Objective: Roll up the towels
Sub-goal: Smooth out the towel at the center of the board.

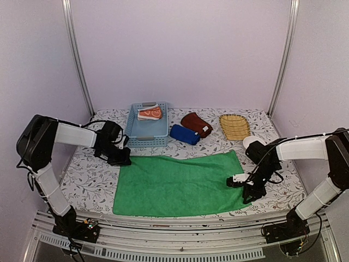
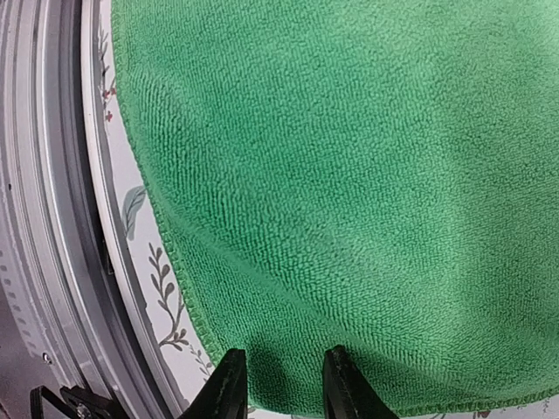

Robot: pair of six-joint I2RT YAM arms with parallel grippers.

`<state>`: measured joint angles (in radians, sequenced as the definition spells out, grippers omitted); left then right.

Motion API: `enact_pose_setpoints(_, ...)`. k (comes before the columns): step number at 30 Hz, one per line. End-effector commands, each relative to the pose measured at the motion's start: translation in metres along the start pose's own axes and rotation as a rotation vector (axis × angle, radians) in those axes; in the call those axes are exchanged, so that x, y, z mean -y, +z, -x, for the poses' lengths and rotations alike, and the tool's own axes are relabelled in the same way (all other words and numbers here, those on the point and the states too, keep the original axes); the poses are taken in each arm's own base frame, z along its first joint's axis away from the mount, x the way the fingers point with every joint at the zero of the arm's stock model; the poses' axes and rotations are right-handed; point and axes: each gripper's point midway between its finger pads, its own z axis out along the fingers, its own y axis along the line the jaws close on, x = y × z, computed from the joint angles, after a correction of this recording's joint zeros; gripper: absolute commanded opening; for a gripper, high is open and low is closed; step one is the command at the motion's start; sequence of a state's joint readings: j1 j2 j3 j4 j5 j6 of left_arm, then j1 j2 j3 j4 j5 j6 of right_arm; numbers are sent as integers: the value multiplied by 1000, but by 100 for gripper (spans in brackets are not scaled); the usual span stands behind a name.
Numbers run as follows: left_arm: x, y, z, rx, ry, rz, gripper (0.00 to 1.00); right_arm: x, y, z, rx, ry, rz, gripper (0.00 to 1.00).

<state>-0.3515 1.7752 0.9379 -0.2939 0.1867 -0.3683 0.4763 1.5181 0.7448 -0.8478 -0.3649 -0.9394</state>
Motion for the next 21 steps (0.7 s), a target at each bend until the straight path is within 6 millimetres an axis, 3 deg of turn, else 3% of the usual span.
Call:
enact_pose_setpoints(1,-18,12,3,-19,-5,29,0,0,15,-17,-104,-8,-31,32)
enact_pose_setpoints(8,-29,11,3,-24,-20,62,0,-21,14,-19,-129,-11,20,31)
enact_pose_setpoints(17,-25,-14,1,-3,-34,58,0,-34,2,-21,-138,3,43,33)
enact_pose_setpoints(21,-3,-32,4,12,-26,-31,1,-32,-17,5,-46,-18,26,34)
